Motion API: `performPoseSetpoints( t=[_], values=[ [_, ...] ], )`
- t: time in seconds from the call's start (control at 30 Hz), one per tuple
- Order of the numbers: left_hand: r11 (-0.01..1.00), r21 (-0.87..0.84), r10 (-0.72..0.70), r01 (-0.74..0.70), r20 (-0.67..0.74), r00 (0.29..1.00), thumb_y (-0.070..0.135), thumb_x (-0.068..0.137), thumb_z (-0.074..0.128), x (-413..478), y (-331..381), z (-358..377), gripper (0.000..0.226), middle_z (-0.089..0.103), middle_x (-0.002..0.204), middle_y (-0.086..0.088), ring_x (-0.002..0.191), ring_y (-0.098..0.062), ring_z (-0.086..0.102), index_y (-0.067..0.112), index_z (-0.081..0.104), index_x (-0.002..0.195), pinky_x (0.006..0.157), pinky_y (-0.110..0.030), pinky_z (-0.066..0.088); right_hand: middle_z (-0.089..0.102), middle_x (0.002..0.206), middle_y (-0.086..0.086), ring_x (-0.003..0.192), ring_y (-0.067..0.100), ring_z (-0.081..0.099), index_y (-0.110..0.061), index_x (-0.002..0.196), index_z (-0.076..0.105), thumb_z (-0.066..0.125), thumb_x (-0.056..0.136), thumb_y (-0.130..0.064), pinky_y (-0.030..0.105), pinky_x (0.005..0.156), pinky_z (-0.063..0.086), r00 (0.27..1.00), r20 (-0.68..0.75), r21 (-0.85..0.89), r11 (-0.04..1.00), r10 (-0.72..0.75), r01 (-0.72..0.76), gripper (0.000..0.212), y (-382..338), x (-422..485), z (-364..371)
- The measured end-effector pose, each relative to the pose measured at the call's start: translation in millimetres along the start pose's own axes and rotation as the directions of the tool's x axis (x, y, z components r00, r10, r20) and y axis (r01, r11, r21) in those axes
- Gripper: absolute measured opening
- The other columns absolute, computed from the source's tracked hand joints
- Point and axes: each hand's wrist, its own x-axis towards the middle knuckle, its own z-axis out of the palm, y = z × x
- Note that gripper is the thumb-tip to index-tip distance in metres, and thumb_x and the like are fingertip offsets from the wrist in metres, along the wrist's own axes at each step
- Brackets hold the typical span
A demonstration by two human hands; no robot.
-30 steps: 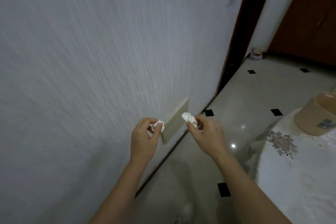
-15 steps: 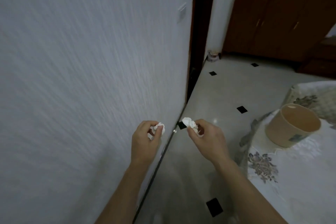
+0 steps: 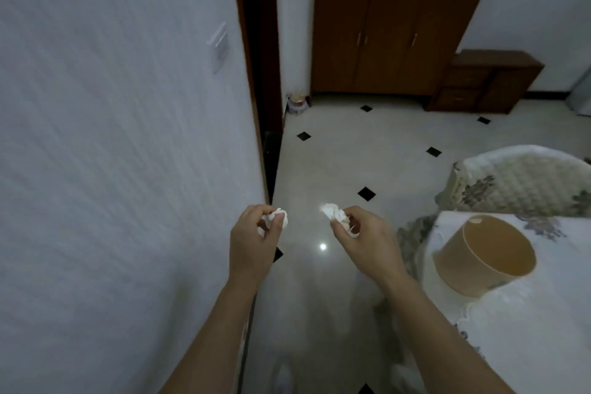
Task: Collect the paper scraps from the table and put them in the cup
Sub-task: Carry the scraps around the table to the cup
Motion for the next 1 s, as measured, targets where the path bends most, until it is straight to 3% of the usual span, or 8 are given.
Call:
performPoseSetpoints(
  t=[0.23, 0.43, 0.6, 0.73, 0.83, 1.0],
  values=[
    [0.995, -0.083, 0.069, -0.057, 0.140, 0.988, 0.026, 0.092, 0.065, 117.4, -5.1, 54.0, 0.004, 0.061, 0.087, 0.013, 0.081, -0.004, 0.059, 0.028, 0.063, 0.089, 0.065, -0.017, 0.048, 0.058, 0.068, -0.013, 0.067, 0.008, 0.056, -0.028, 0.080, 0.060, 0.063, 0.087, -0.042, 0.028, 0.056, 0.044, 0.984, -0.135, -0.010, 0.992, 0.120, -0.123, 0.016, 6.5, 88.1, 1.6],
    [0.980, -0.160, 0.156, -0.115, 0.267, 0.951, 0.026, 0.091, 0.065, 172.2, -1.3, 130.2, 0.003, 0.062, 0.088, 0.011, 0.081, -0.010, 0.060, 0.024, 0.064, 0.089, 0.066, -0.033, 0.054, 0.061, 0.074, -0.011, 0.068, 0.012, 0.056, -0.024, 0.088, 0.064, 0.063, 0.087, -0.043, 0.032, 0.058, 0.046, 0.949, -0.226, -0.065, 0.969, 0.219, -0.239, 0.019, 47.7, 130.1, -11.7],
    [0.967, -0.192, 0.225, -0.169, 0.322, 0.920, 0.023, 0.091, 0.065, 219.7, 2.8, 201.0, 0.001, 0.061, 0.087, 0.014, 0.081, -0.007, 0.059, 0.023, 0.065, 0.090, 0.065, -0.027, 0.051, 0.059, 0.071, -0.010, 0.066, 0.015, 0.056, -0.023, 0.084, 0.062, 0.064, 0.087, -0.043, 0.034, 0.056, 0.045, 0.907, -0.298, -0.072, 0.940, 0.299, -0.333, 0.020, 94.3, 176.5, -18.5],
    [0.961, -0.211, 0.252, -0.181, 0.390, 0.886, 0.026, 0.091, 0.065, 263.2, 8.7, 260.7, 0.005, 0.062, 0.084, 0.011, 0.077, -0.009, 0.059, 0.023, 0.065, 0.087, 0.060, -0.022, 0.046, 0.056, 0.070, -0.011, 0.066, 0.014, 0.053, -0.022, 0.086, 0.063, 0.065, 0.087, -0.041, 0.029, 0.054, 0.033, 0.872, -0.326, -0.045, 0.915, 0.366, -0.400, 0.019, 133.0, 223.0, -22.6],
    [0.960, -0.205, 0.267, -0.193, 0.448, 0.853, 0.025, 0.091, 0.065, 300.3, 23.6, 307.0, 0.004, 0.062, 0.085, 0.012, 0.078, -0.004, 0.059, 0.022, 0.066, 0.089, 0.061, -0.016, 0.043, 0.058, 0.071, -0.012, 0.068, 0.012, 0.055, -0.023, 0.087, 0.063, 0.063, 0.087, -0.043, 0.028, 0.056, 0.034, 0.854, -0.326, -0.030, 0.899, 0.405, -0.438, 0.020, 160.9, 262.6, -28.1],
    [0.947, -0.236, 0.312, -0.219, 0.498, 0.809, 0.023, 0.091, 0.066, 352.9, 54.0, 378.4, 0.002, 0.062, 0.087, 0.012, 0.081, -0.005, 0.059, 0.022, 0.067, 0.089, 0.061, -0.017, 0.044, 0.059, 0.074, -0.013, 0.069, 0.010, 0.056, -0.025, 0.090, 0.065, 0.061, 0.089, -0.046, 0.026, 0.055, 0.038, 0.815, -0.349, -0.007, 0.868, 0.463, -0.497, 0.022, 197.1, 319.1, -51.0]
  ],
)
